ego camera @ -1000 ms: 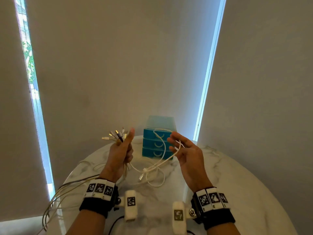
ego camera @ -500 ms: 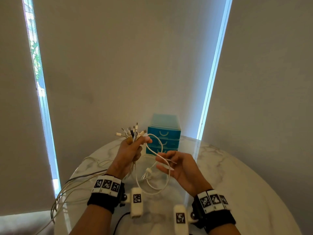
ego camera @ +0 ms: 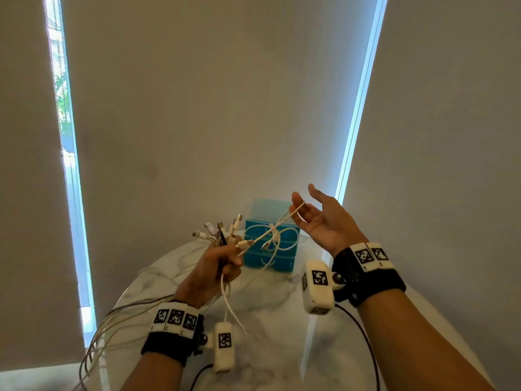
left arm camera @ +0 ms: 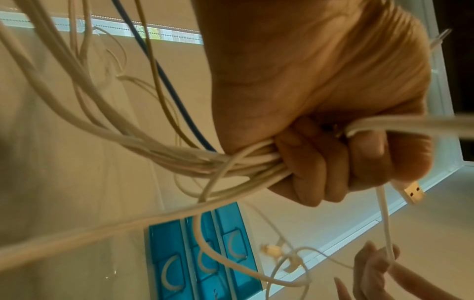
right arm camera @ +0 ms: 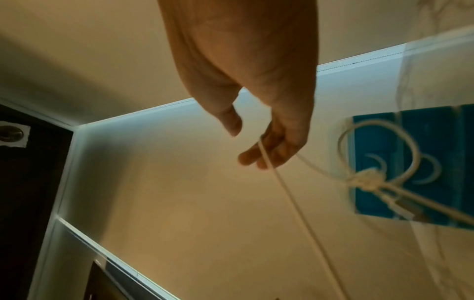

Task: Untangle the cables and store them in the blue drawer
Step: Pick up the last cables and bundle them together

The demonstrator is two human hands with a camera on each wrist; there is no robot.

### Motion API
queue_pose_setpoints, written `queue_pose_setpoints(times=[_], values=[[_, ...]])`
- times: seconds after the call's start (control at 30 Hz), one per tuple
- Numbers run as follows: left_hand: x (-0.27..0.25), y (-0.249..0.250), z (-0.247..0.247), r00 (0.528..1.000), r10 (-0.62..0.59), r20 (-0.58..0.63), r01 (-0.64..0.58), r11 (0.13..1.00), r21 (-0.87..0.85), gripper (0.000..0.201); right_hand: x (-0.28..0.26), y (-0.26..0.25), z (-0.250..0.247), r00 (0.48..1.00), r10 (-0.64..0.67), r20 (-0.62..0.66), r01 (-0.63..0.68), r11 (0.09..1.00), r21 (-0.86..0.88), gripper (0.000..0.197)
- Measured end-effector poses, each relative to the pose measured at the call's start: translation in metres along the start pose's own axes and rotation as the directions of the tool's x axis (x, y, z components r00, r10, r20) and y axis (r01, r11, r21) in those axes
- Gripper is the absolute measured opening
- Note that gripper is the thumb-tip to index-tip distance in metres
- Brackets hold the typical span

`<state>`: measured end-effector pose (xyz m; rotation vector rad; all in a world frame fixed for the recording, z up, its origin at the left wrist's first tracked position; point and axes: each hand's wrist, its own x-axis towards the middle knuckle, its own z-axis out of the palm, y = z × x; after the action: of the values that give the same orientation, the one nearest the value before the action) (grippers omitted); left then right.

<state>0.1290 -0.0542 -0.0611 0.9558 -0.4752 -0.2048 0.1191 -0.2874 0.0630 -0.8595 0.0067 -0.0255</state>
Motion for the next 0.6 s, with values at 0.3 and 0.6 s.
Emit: queue_pose_setpoints(times=[0.3,0.6], values=[[-0.003,-0.003,0.005,0.991,0.034,-0.131,-0.01,0.983,0.181,0.024,-0.009,-0.015,-0.018,0.98,0.161,0.113,-0.102,0.906,-0.41,0.025],[0.003,-0.014,0.011,0.961,0.115,-0.253,-0.039,0.957,0.287,0.042,-0.035,-0.016,-0.023,0.97,0.144,0.194,-0.032,0.872,-0.489,0.025]])
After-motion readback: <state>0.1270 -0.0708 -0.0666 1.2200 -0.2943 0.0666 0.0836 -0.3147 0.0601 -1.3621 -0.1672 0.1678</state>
